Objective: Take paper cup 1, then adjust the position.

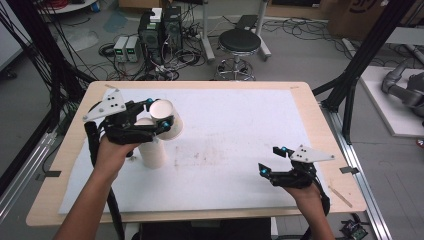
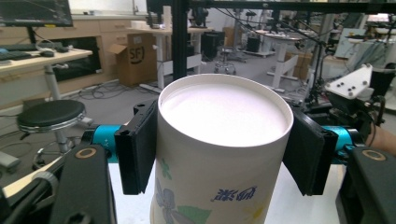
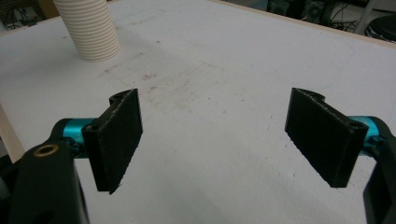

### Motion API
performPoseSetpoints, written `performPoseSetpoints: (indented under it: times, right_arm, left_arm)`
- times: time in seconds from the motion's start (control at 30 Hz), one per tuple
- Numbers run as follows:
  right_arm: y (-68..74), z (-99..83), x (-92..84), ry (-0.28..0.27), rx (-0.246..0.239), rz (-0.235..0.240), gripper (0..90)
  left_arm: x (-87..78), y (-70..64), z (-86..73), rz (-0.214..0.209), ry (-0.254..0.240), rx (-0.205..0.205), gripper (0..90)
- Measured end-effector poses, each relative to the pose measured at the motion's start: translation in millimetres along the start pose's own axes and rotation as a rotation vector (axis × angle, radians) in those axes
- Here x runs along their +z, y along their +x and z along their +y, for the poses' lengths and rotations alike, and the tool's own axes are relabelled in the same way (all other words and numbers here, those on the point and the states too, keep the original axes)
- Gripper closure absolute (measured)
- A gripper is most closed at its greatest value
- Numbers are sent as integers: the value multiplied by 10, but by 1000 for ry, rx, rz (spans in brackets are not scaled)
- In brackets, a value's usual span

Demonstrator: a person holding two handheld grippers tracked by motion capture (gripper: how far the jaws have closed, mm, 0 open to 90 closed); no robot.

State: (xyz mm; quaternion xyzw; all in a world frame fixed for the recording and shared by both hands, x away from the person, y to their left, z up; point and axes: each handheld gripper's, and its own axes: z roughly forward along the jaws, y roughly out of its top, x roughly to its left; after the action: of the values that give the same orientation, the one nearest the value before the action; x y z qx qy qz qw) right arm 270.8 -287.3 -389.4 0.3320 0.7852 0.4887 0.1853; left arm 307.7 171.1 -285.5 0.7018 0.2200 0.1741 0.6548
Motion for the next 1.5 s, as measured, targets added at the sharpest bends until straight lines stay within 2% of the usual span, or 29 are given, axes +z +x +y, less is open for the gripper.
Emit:
performPoseSetpoints:
  times: [0.17,0.23,0.3,0.33,0.5,0.67,0.9,1.13,1.4,1.5]
  right_arm:
    - [7,85,66,9,-11,21,193]
    - [16,156,129,17,-16,57,192]
    - [19,178,152,20,-9,68,192]
    - [23,215,200,26,-10,93,192]
    - [58,277,301,27,-34,120,192]
    - [85,323,362,14,-57,141,193]
    - [108,365,451,22,-74,178,193]
    - [162,286,479,28,-82,196,193]
    - [196,279,492,33,-93,219,194]
    - [247,283,525,40,-106,250,194]
  left_arm:
    - [110,-53,-43,-31,13,-1,339]
    - [194,-99,-84,-52,24,-2,339]
    - [222,-113,-99,-59,30,-1,339]
    - [255,-129,-118,-67,35,-4,339]
    - [461,-246,-262,-99,78,-5,339]
    - [572,-306,-347,-115,86,-7,338]
    - [652,-305,-467,-120,100,-19,338]
    - [709,-304,-540,-125,111,-25,338]
    - [759,-331,-629,-144,119,-25,336]
    - [769,-325,-663,-156,119,-32,336]
